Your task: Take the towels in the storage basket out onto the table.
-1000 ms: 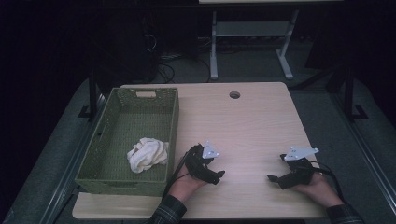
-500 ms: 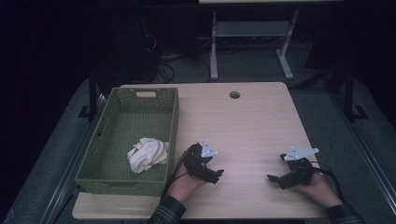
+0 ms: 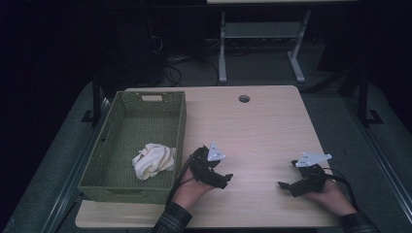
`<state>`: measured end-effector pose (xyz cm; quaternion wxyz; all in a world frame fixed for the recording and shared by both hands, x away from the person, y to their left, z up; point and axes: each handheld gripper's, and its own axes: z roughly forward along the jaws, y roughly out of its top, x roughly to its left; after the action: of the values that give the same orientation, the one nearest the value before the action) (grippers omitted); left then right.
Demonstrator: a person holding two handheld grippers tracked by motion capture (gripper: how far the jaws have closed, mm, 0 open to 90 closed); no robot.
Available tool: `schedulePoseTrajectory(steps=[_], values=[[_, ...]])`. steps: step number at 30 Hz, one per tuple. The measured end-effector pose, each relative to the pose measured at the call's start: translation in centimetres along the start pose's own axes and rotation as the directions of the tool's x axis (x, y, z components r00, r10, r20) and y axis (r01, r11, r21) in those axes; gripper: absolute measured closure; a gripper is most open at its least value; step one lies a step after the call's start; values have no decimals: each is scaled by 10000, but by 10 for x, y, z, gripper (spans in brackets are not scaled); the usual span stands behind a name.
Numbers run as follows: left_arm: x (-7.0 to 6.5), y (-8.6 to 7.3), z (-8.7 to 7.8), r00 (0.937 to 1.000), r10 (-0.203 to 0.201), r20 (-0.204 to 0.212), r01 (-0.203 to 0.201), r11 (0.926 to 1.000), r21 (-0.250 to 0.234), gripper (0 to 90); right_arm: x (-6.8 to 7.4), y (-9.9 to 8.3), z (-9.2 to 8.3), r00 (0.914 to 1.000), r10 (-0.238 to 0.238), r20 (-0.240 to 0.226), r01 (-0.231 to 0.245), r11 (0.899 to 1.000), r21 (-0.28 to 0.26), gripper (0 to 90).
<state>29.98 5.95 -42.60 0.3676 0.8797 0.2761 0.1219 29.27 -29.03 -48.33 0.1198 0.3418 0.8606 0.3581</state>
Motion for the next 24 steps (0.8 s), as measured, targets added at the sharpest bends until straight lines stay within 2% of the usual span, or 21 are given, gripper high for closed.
schedulePoseTrajectory(steps=[16,24], values=[[2,11,-8,9996,-141,253,143,9999,-48,127,0,0,0,10000,-1,0,1,10000,0,0],[3,15,-11,9995,-85,305,87,9999,-67,127,0,0,0,10000,-7,0,7,10000,-1,0]])
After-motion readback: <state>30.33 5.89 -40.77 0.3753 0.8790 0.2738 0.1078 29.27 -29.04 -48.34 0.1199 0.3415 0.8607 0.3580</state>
